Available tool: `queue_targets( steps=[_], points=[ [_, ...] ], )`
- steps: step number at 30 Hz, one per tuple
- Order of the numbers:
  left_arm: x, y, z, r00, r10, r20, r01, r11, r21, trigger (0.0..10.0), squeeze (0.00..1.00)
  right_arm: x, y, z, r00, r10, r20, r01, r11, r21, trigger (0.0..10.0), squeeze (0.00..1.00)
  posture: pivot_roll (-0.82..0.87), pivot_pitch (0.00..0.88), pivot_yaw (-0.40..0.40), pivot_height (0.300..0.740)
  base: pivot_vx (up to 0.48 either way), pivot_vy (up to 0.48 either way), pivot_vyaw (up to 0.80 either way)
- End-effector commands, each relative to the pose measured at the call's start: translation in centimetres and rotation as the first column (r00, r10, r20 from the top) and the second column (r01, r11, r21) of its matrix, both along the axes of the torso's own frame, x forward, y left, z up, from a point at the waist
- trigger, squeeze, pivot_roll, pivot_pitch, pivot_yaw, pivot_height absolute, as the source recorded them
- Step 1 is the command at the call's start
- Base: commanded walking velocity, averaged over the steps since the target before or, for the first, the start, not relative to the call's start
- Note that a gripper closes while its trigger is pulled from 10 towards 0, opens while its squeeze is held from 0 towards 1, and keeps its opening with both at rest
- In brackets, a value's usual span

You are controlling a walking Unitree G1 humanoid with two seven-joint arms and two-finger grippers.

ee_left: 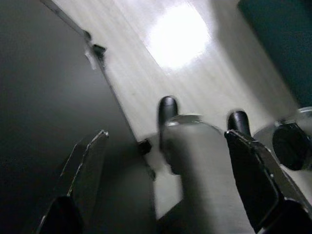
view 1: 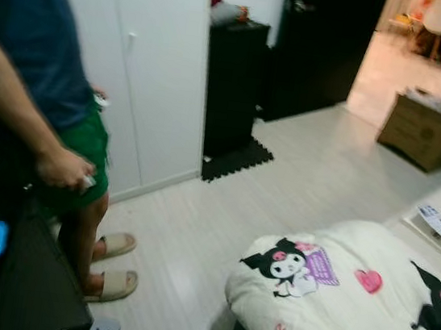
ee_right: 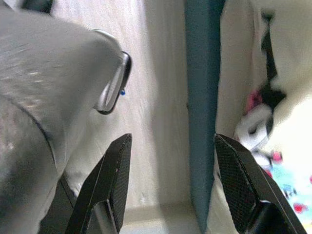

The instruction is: Clean up the room

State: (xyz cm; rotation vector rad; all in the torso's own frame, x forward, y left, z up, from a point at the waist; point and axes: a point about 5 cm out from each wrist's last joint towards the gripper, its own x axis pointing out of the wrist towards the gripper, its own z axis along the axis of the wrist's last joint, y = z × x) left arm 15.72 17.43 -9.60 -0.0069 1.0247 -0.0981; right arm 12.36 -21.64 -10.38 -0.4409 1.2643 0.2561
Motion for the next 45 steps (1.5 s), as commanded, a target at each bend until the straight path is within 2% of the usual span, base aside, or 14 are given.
queue_targets(
  steps=[1, 5, 9, 13, 25, 38, 45],
  points=[
    [0.1, 0.9, 0.1, 1.000, 0.031, -0.001, -0.031, 0.999, 0.008, 10.0, 0.00, -0.3, -0.5, 0.0, 1.000, -0.006, 0.004, 0.006, 1.000, -0.030, 10.0, 0.00, -0.13, 0.000, -0.010, 0.740, 0.000, 0.000, 0.79],
    [0.5, 2.0, 0.4, 0.997, 0.078, 0.009, -0.078, 0.997, 0.024, 10.0, 0.00, 0.2, -0.7, 0.2, 0.999, -0.028, 0.019, 0.029, 0.998, -0.064, 10.0, 0.00, -0.11, 0.000, -0.026, 0.740, 0.000, 0.000, 0.00],
    [0.8, 1.7, 0.5, 0.990, 0.142, 0.024, -0.143, 0.990, 0.005, 10.0, 0.00, 0.5, -0.7, 0.3, 0.999, -0.033, 0.027, 0.034, 0.998, -0.054, 10.0, 0.00, -0.11, 0.000, -0.016, 0.740, 0.326, 0.000, 0.00],
    [0.4, 0.8, 0.2, 0.993, 0.117, 0.011, -0.117, 0.993, -0.011, 10.0, 0.00, 0.5, -0.5, 0.2, 0.999, -0.043, 0.021, 0.044, 0.998, -0.045, 10.0, 0.00, -0.09, 0.000, -0.028, 0.740, 0.369, 0.000, 0.00],
    [-0.3, 1.1, 0.0, 0.994, 0.105, -0.010, -0.105, 0.994, -0.001, 10.0, 0.00, 0.4, 0.2, 0.1, 0.998, -0.060, 0.022, 0.061, 0.998, -0.027, 10.0, 0.00, -0.10, 0.000, -0.017, 0.740, 0.372, 0.000, 0.00],
    [0.1, 1.0, 0.1, 0.996, 0.088, 0.000, -0.088, 0.996, -0.002, 10.0, 0.00, 1.1, 1.3, 0.1, 0.998, -0.067, 0.016, 0.067, 0.998, 0.008, 10.0, 0.00, -0.10, 0.000, -0.022, 0.740, 0.373, 0.000, 0.00],
    [0.2, 0.9, 0.1, 0.997, 0.081, 0.000, -0.081, 0.997, -0.001, 10.0, 0.00, 0.8, 1.8, -0.1, 0.999, -0.011, -0.031, 0.012, 1.000, 0.026, 10.0, 0.00, -0.09, 0.000, -0.021, 0.740, 0.369, 0.000, 0.00]
  ],
)
